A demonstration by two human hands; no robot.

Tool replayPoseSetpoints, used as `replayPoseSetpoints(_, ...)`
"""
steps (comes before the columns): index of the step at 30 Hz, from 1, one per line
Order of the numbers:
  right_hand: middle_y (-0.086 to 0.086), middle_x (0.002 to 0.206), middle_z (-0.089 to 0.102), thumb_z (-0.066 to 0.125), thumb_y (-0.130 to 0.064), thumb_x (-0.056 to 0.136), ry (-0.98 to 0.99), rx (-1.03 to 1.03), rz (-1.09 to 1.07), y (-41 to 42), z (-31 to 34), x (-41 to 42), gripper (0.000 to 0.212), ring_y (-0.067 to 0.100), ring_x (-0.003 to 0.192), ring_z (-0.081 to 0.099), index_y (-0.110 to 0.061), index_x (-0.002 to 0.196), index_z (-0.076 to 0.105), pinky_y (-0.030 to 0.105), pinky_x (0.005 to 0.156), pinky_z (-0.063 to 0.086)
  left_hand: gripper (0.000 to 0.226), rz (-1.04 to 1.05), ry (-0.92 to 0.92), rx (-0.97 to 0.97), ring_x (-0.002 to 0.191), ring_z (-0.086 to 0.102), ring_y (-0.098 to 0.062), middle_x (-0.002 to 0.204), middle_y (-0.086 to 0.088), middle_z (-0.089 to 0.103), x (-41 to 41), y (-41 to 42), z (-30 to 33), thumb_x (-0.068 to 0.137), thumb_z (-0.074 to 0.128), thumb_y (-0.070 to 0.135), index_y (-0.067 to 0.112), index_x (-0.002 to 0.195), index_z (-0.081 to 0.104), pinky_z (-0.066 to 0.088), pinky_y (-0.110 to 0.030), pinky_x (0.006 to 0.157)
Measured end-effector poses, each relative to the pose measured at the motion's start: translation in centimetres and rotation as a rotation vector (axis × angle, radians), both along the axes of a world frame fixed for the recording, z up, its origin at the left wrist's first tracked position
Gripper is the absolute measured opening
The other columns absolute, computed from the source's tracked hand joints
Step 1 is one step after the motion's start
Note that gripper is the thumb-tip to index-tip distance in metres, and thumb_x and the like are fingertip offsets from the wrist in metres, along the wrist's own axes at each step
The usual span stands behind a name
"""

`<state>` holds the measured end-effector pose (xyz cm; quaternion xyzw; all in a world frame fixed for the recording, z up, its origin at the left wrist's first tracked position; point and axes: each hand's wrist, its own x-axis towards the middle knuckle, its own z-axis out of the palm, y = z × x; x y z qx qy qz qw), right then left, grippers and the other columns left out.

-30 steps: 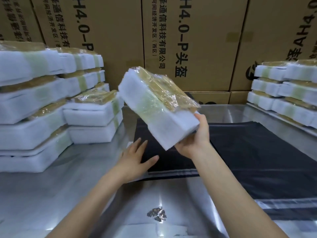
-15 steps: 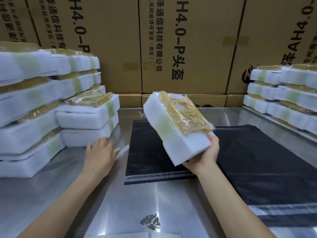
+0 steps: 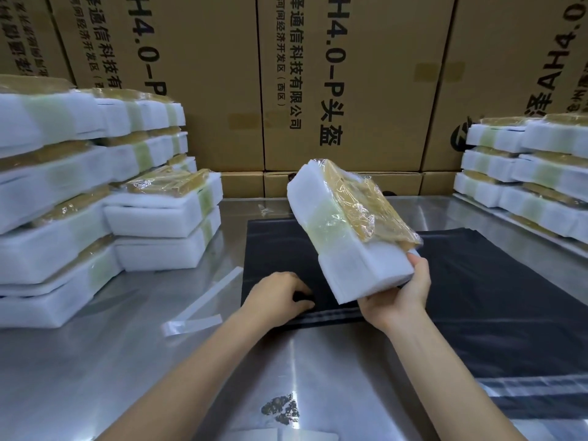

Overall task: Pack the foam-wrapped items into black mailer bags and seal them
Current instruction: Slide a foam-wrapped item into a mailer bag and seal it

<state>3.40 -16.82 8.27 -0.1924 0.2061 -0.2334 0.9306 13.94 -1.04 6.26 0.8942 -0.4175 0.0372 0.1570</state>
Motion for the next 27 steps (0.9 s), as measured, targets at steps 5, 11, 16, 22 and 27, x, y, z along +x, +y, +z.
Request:
replayPoseSetpoints(5,-0.009,0.089,0.074,0.064,-0.044,0.074,0.016,-0.022,0.009,0.1,0.5,-0.9,0.027,0.017,0.084,0.071,-0.028,0.095,0.071,0.028,0.075,0.055,0.023,-0.002,-0.082,-0.049,0.102,0.060,-0.015,0.110,0.010,0.068,0.1,-0.8,-0.3,0.090,0.058,0.038,0.029,0.107,0.072,0.049,-0.031,0.081)
replayPoseSetpoints(11,-0.007,0.090,0.075,0.066,-0.037,0.074,0.030,-0.072,0.067,0.0,1.1,-2.3,0.027,0.017,0.077,0.073,-0.027,0.099,0.069,0.028,0.067,0.057,0.019,0.047,-0.139,-0.023,0.087,0.061,-0.026,0.085,-0.003,0.070,0.2,-2.0,0.0,0.091,0.057,0.026,0.021,0.094,0.074,0.043,-0.030,0.063)
replayPoseSetpoints(16,0.002,0.099,0.075,0.065,-0.037,0.081,0.044,-0.170,0.221,0.2,1.2,-4.3,0.036,0.020,0.082,0.073,-0.022,0.114,0.066,0.035,0.063,0.058,0.032,0.246,0.232,-0.325,0.070,0.050,-0.028,0.062,-0.006,0.052,1.2,-1.8,-0.2,0.089,0.051,0.006,0.012,0.058,0.044,0.032,-0.031,0.056)
replayPoseSetpoints(22,0.007,0.106,0.073,0.063,-0.040,0.082,0.043,-0.175,0.382,0.6,0.5,-6.7,0.043,0.023,0.082,0.073,-0.017,0.117,0.066,0.034,0.061,0.058,0.040,0.773,0.442,-1.048,0.054,0.029,-0.009,0.062,0.000,0.034,-0.2,-4.3,3.3,0.094,0.035,-0.006,0.014,0.059,0.032,0.035,-0.032,0.062)
replayPoseSetpoints(27,0.007,0.107,0.072,0.060,-0.038,0.082,0.044,-0.247,0.388,0.0,0.5,-7.9,0.042,0.022,0.082,0.073,-0.014,0.117,0.067,0.032,0.061,0.058,0.022,0.727,0.528,-1.060,0.060,0.050,-0.020,0.081,-0.011,0.064,0.9,-3.6,3.8,0.085,0.048,0.002,0.014,0.067,0.051,0.044,-0.030,0.056)
